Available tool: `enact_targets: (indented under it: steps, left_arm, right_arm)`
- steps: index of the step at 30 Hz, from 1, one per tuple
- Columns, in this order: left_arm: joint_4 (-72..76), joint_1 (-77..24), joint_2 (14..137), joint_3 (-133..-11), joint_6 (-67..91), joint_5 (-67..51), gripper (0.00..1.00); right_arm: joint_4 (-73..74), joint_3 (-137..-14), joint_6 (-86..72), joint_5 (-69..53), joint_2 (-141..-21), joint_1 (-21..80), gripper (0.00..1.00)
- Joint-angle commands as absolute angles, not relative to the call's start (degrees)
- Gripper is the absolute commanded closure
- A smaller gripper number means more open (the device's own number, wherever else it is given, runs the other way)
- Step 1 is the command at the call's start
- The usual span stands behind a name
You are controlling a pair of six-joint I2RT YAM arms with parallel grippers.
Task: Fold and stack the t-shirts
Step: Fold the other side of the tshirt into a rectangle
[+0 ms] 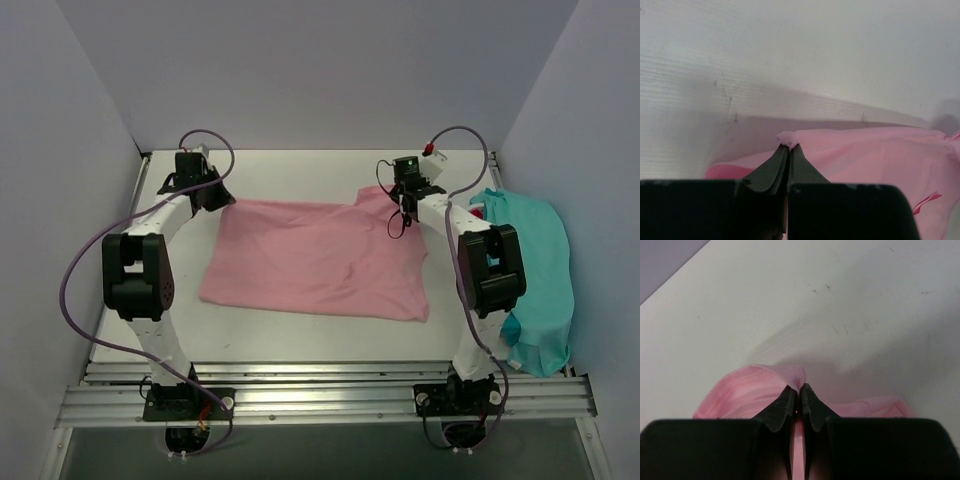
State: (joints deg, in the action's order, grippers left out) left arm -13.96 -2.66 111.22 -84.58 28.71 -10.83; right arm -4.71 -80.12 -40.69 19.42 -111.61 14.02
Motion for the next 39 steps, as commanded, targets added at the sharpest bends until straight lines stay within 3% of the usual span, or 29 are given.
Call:
enact_targets:
  steps: [1, 18, 27, 28, 29, 30, 31, 32, 39]
  left_arm:
    - [-13.54, -2.99, 105.39, -81.13, 27.16, -9.41, 0.98]
    - [-12.48, -2.99, 90.18, -63.82, 26.89, -8.35, 0.98]
    - [-10.9, -3.25, 77.28, -47.65, 30.4, -0.81, 0.95]
    - [-11.16, -3.16, 76.56, -46.51, 31.72, 0.69, 0.89]
    - [-11.51, -3.16, 75.77, -44.84, 32.6, 2.18, 0.56]
    - [-11.43, -3.25, 74.37, -44.22, 33.22, 4.11, 0.38]
    - [-11.34, -3.16, 73.83, -43.77, 34.44, 4.91, 0.03]
    - [-11.25, -3.16, 73.31, -43.68, 34.71, 5.53, 0.06]
    - [-12.48, -3.16, 72.33, -48.51, 36.12, 6.77, 0.06]
  right_arm:
    - [-2.37, -77.18, -40.52, 22.76, -104.96, 15.82, 1.0]
    - [1.84, -58.63, -43.59, 29.44, -84.65, 23.99, 1.0]
    - [1.05, -39.21, -53.25, 30.85, -72.96, 29.35, 1.0]
    - [1.58, -38.07, -55.18, 31.55, -72.34, 31.36, 0.95]
    - [2.19, -36.14, -58.24, 32.51, -71.29, 32.33, 0.75]
    - [2.89, -35.69, -59.58, 33.3, -70.84, 33.13, 0.15]
    - [3.86, -35.42, -61.16, 34.62, -70.58, 34.53, 0.0]
    - [5.35, -35.94, -62.3, 36.46, -70.23, 34.89, 0.0]
    - [10.11, -43.75, -60.21, 39.99, -70.84, 35.33, 0.0]
